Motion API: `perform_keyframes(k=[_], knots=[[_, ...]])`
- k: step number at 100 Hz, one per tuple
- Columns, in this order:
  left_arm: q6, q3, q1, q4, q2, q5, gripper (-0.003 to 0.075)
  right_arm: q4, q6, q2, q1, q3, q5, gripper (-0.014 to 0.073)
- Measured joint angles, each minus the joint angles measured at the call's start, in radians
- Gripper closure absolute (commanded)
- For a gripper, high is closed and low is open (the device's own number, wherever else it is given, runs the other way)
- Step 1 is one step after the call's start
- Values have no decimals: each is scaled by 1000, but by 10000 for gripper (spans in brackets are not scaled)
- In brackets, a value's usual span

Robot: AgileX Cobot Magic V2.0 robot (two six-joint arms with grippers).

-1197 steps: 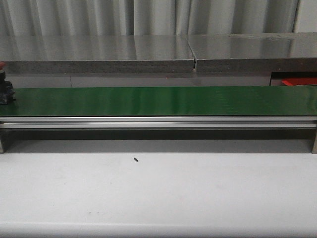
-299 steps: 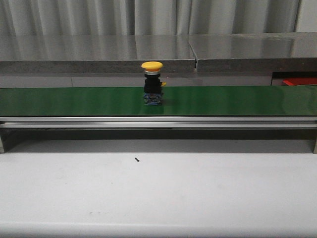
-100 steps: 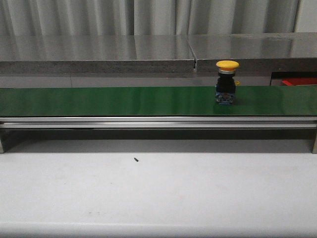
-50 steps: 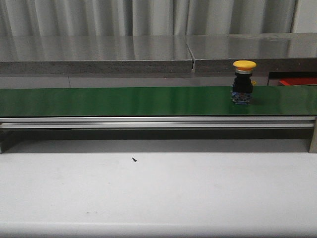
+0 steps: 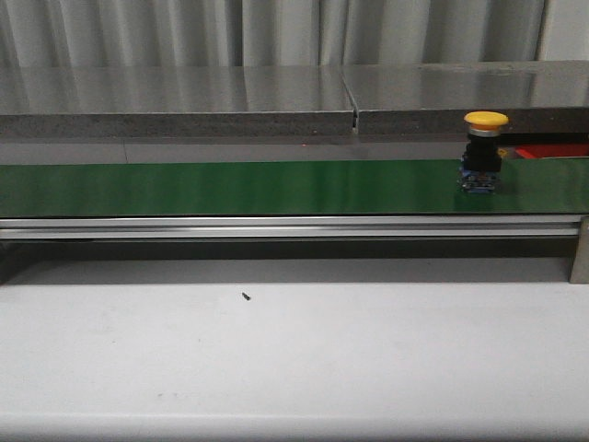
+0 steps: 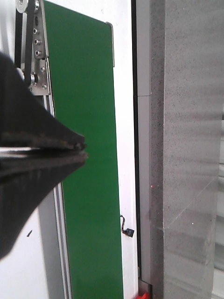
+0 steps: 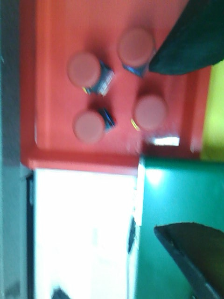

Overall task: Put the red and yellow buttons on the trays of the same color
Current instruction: 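Grasp the yellow button at the belt end with the right gripper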

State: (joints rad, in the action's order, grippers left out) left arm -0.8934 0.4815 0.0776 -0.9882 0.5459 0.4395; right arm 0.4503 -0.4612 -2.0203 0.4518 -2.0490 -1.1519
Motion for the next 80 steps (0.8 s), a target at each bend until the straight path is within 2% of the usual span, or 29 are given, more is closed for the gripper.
perform_keyframes(k=[40,61,80], knots=[[0,0,0,0,0,0,739,21,-78,450,-5,604,212,-42],[0,0,0,0,0,0,739,21,-87,526,-66,779,244,-42],[0,0,0,0,0,0,739,21,-115,514,-156,831,268,-42]])
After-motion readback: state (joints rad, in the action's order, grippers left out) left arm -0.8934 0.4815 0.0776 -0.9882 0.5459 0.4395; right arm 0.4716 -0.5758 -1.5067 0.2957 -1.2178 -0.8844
